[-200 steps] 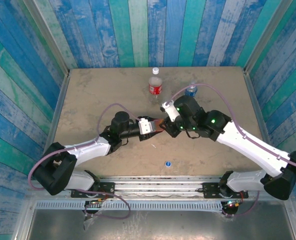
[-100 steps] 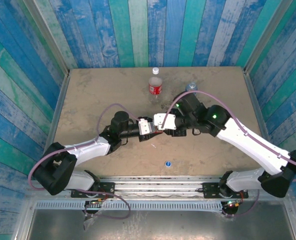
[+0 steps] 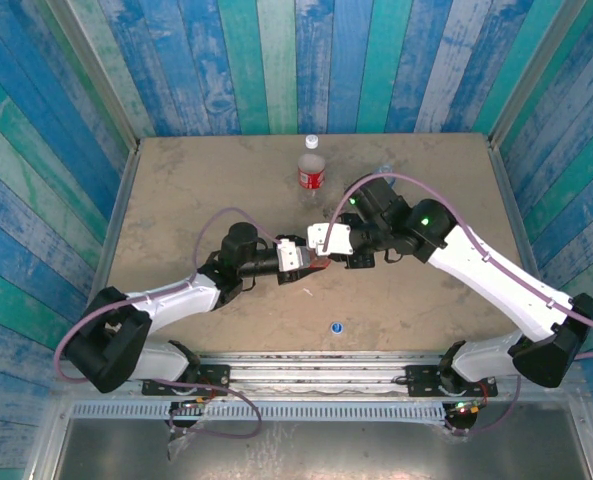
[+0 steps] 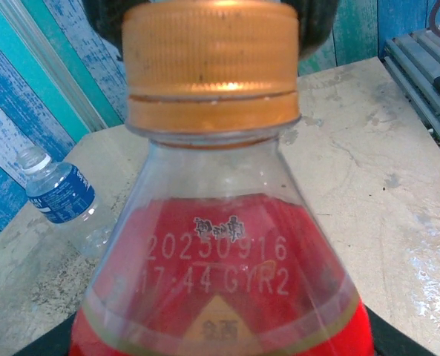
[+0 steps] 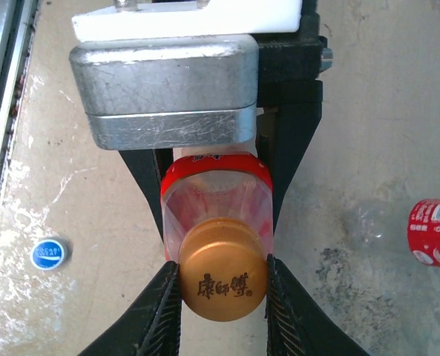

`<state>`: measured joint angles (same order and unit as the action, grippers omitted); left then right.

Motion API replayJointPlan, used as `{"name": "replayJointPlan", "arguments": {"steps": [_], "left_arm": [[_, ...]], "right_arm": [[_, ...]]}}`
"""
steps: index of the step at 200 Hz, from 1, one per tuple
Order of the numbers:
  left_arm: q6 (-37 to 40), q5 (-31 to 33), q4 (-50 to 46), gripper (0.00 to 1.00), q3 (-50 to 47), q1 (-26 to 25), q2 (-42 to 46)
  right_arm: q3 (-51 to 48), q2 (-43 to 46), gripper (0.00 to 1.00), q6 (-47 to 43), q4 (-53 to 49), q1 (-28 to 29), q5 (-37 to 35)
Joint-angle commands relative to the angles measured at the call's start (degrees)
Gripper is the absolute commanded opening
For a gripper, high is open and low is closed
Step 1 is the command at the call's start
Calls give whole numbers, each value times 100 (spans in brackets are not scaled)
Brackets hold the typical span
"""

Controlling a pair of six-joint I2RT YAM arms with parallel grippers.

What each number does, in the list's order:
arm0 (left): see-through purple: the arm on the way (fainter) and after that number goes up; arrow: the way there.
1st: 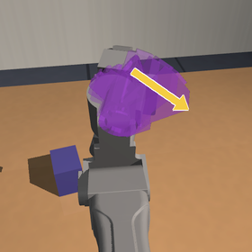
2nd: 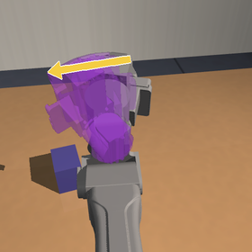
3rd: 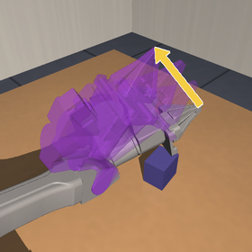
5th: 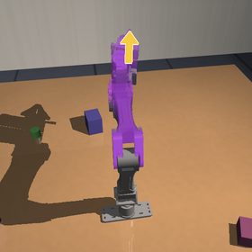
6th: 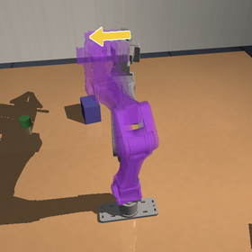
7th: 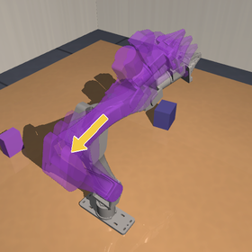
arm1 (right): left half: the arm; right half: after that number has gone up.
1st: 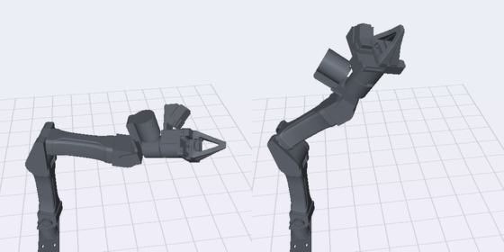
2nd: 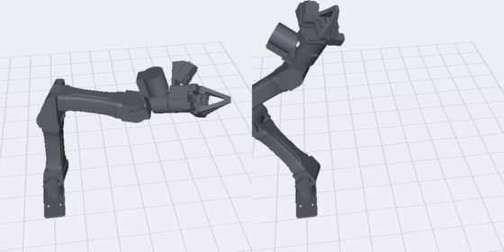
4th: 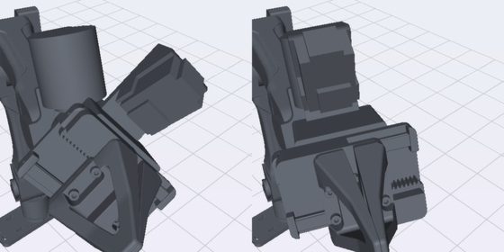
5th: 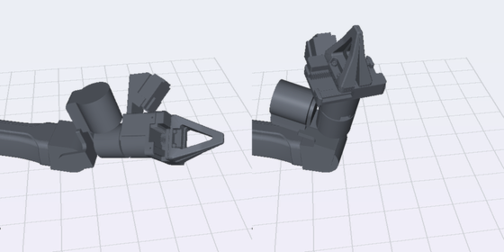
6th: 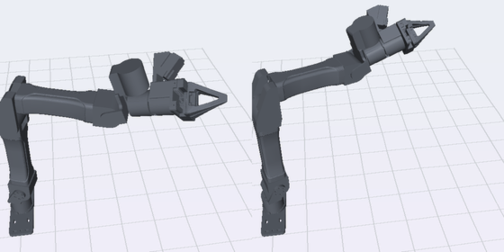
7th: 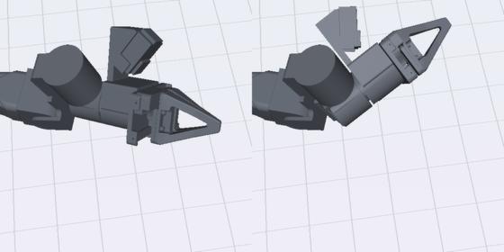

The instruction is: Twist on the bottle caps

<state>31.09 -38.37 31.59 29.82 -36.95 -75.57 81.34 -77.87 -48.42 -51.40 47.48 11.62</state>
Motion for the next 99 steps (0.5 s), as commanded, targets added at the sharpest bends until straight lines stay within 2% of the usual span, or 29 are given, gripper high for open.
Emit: {"name": "replayJointPlan", "arguments": {"steps": [1, 17, 31, 63, 79, 99], "left_arm": [[21, 8, 134, 55, 6, 29, 285], [2, 157, 210, 55, 6, 22, 265], [56, 219, 233, 55, 12, 22, 222], [86, 341, 280, 55, 50, 22, 131], [75, 372, 343, 55, 63, 22, 92], [81, 363, 315, 55, 67, 24, 67]], "right_arm": [[45, -80, 7, 1305, 118, -11, 73], [-49, -59, 2, 2782, 583, 7, -302], [-257, 3, 1, 4255, 992, 22, -648], [-455, -62, 1, 7391, 1214, 357, -686], [-310, -183, 0, 7974, 847, 365, -554], [-302, -107, 1, 8019, 569, 334, -854]]}}
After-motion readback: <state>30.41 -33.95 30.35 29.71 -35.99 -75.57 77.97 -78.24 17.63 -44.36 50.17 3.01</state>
